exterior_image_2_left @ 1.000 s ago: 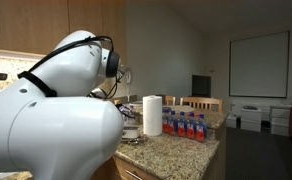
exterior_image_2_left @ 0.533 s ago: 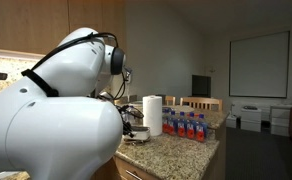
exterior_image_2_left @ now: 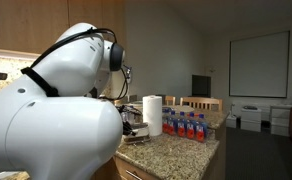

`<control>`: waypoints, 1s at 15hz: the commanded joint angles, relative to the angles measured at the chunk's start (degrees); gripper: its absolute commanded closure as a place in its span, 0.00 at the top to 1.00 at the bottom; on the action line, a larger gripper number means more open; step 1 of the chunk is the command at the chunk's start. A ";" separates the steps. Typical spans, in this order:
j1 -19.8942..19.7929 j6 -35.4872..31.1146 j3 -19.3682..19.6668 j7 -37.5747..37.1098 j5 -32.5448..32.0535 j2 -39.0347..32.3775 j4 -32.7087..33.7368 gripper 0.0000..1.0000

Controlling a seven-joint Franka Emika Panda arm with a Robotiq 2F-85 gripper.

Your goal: Pick up the bowl and put it on the object

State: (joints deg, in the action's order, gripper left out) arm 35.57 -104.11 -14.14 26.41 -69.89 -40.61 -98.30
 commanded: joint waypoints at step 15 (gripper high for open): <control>-12.30 -29.08 -2.01 0.53 -27.96 8.65 -17.39 0.05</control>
State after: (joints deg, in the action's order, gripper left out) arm 25.69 -130.17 -15.50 25.69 -96.75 -34.03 -112.36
